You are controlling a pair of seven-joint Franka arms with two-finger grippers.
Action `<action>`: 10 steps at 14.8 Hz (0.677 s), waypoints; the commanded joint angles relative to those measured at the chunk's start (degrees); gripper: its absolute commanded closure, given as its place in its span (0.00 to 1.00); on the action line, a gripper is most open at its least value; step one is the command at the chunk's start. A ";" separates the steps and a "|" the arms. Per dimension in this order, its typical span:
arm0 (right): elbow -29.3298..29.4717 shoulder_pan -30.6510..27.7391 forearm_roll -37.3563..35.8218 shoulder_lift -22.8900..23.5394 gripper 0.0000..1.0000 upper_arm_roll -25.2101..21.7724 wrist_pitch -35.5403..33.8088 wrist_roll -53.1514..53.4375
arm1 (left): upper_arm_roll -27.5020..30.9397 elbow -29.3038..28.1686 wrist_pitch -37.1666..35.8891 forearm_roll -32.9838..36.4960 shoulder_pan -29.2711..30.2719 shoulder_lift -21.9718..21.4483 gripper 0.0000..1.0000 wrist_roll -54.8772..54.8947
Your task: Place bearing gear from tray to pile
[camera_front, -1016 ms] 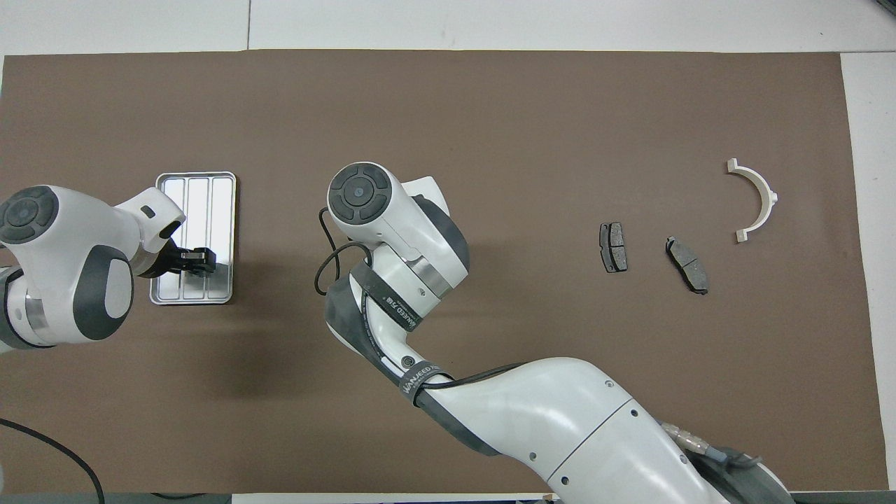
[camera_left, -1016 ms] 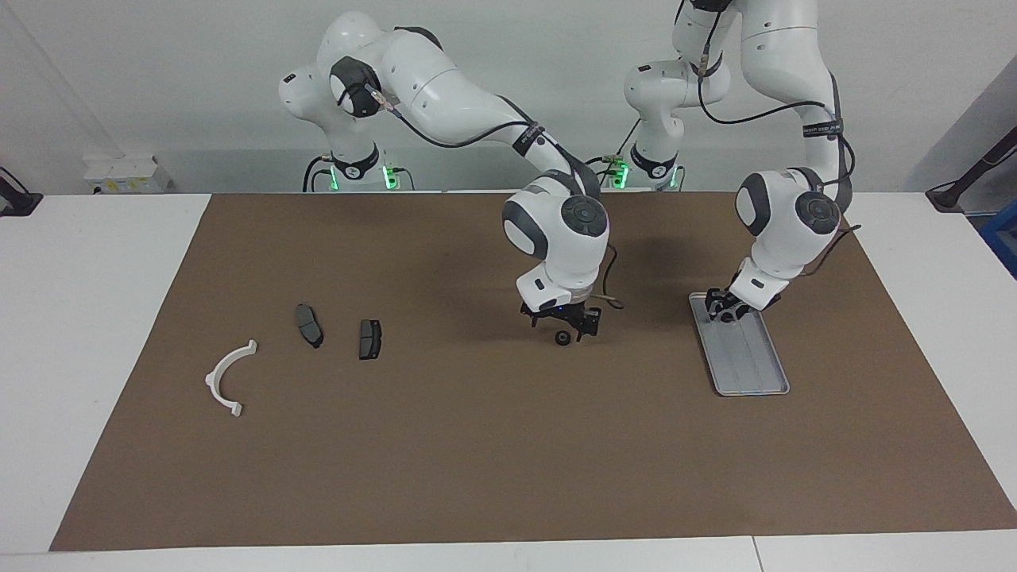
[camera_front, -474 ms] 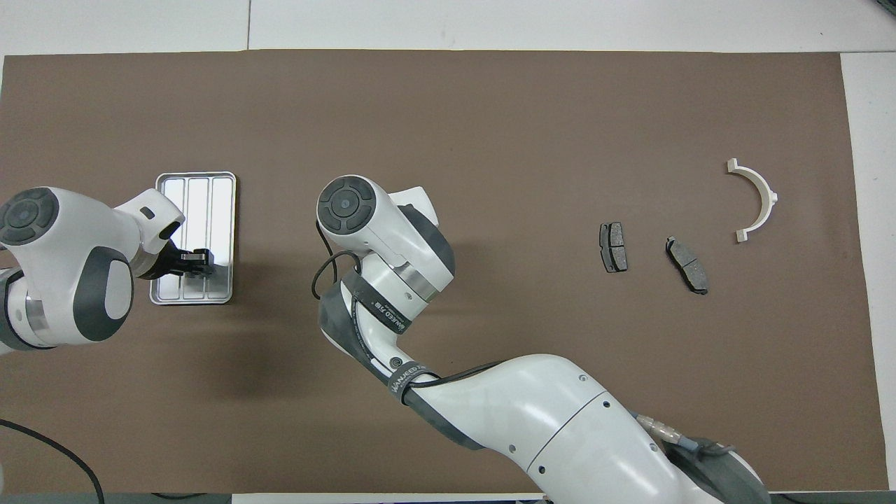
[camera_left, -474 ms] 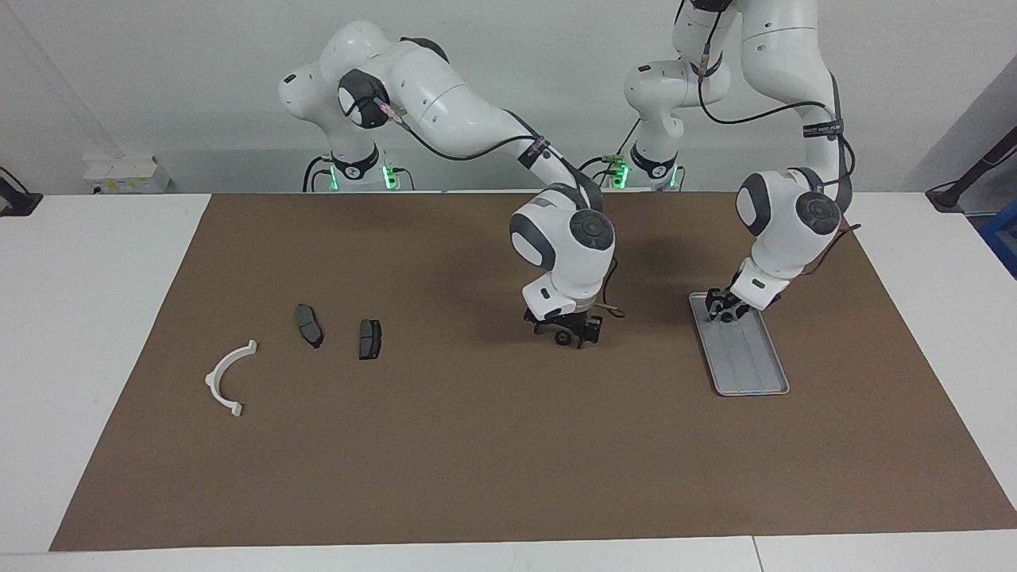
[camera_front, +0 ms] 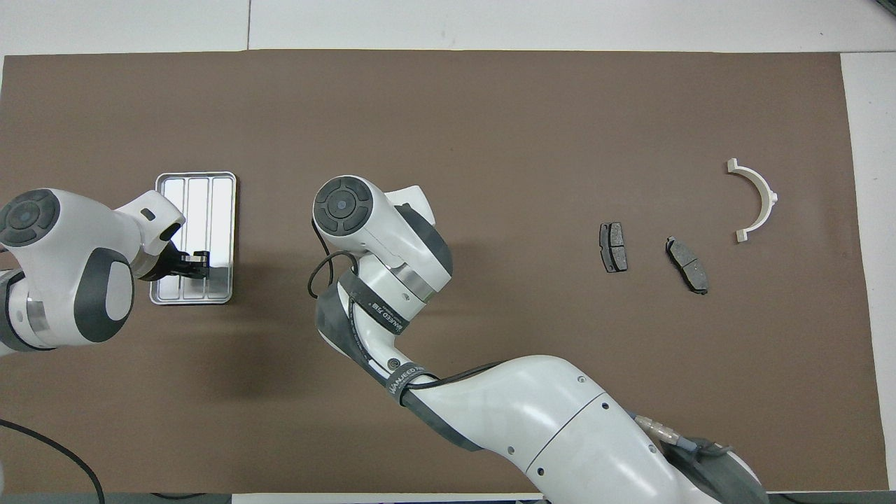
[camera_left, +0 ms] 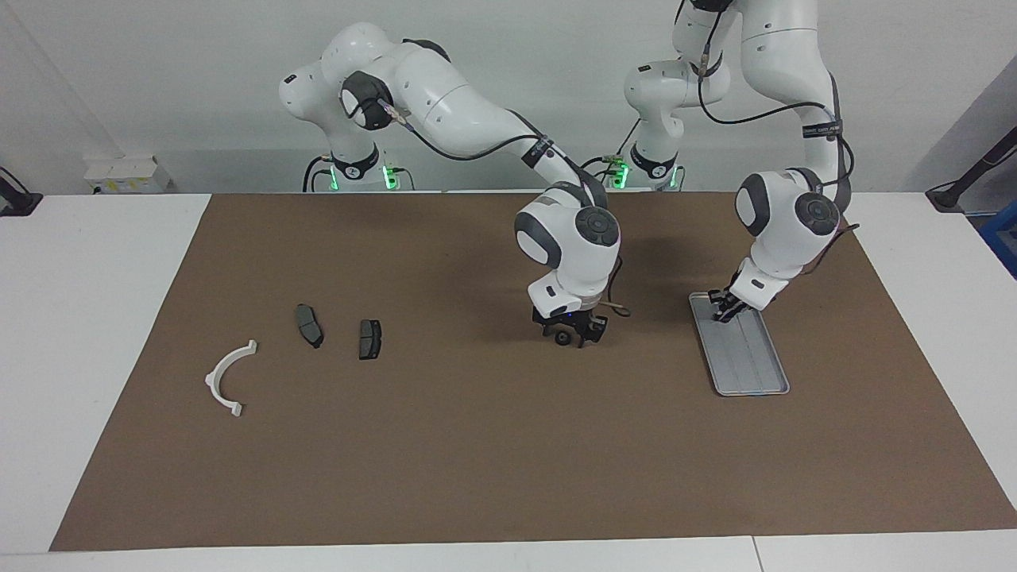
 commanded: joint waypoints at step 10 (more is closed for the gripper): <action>0.95 -0.71 0.14 1.06 1.00 0.21 2.67 1.26 | -0.87 6.89 -6.33 -0.61 -0.94 -1.04 1.00 -7.92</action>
